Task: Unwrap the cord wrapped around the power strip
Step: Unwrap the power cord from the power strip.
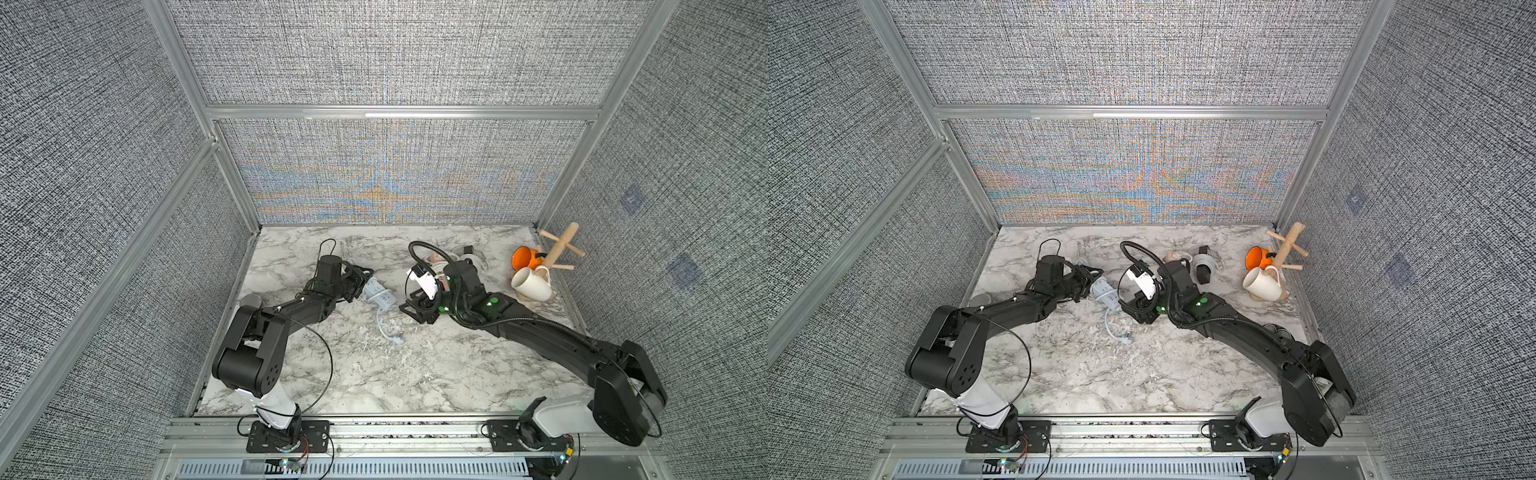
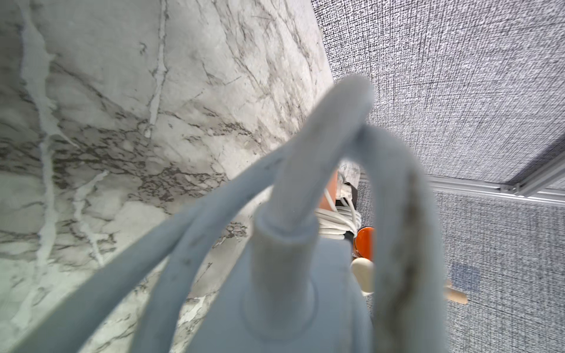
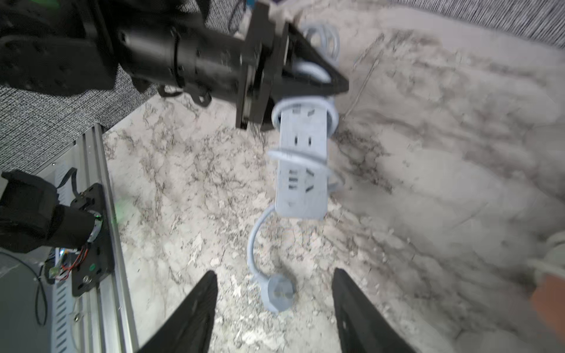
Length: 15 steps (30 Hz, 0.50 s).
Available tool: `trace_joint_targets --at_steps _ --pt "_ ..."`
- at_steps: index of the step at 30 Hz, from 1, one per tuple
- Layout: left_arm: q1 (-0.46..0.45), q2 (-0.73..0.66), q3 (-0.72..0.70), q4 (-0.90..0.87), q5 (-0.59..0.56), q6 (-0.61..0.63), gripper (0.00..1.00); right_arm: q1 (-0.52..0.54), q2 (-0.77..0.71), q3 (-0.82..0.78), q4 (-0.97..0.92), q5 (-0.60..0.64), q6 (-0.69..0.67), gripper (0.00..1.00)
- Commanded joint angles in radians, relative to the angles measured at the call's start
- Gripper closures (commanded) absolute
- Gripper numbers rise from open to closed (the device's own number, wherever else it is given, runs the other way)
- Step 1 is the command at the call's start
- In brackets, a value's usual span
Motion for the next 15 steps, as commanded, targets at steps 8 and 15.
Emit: trace_joint_targets --at_steps 8,15 --pt "0.000 -0.022 -0.038 0.241 0.018 -0.244 1.00 -0.062 0.075 -0.230 0.560 -0.293 0.223 0.31" --pt "-0.011 -0.080 -0.011 0.205 0.069 -0.278 1.00 -0.097 0.124 -0.235 0.702 -0.164 0.195 0.32"
